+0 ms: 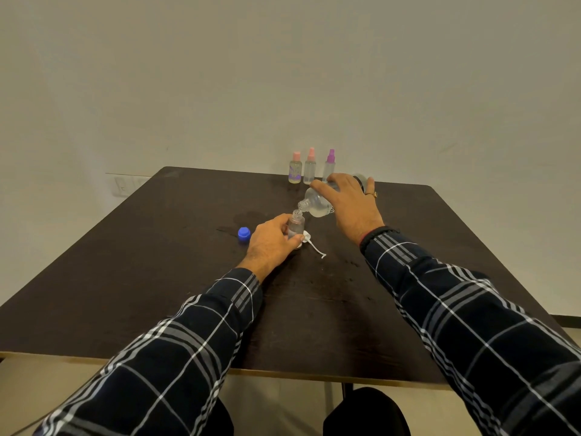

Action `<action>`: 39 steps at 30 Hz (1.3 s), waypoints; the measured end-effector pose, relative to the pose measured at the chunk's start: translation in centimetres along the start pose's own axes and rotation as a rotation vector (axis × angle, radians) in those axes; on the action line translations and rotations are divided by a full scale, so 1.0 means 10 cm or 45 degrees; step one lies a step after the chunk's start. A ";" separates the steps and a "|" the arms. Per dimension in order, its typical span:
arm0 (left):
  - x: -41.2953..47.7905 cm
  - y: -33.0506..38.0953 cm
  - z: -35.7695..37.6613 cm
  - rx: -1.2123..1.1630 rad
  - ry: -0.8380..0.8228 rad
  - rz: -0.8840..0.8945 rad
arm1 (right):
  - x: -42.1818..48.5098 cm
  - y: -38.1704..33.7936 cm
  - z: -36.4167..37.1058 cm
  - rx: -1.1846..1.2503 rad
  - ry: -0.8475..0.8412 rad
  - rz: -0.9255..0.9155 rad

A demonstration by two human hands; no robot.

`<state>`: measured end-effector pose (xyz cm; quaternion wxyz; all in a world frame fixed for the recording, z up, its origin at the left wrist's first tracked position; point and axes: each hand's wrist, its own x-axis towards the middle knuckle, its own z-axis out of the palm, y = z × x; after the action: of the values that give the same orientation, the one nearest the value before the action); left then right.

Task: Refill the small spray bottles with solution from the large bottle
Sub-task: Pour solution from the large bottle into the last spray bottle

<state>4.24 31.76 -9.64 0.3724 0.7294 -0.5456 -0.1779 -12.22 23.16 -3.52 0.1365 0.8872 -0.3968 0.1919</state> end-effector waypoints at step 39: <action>-0.02 0.01 -0.01 0.038 0.001 0.022 | 0.01 0.00 0.02 -0.012 0.025 -0.013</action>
<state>4.19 31.97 -9.54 0.3631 0.7302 -0.5543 -0.1661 -12.12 23.03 -3.66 0.1455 0.8867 -0.3917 0.1978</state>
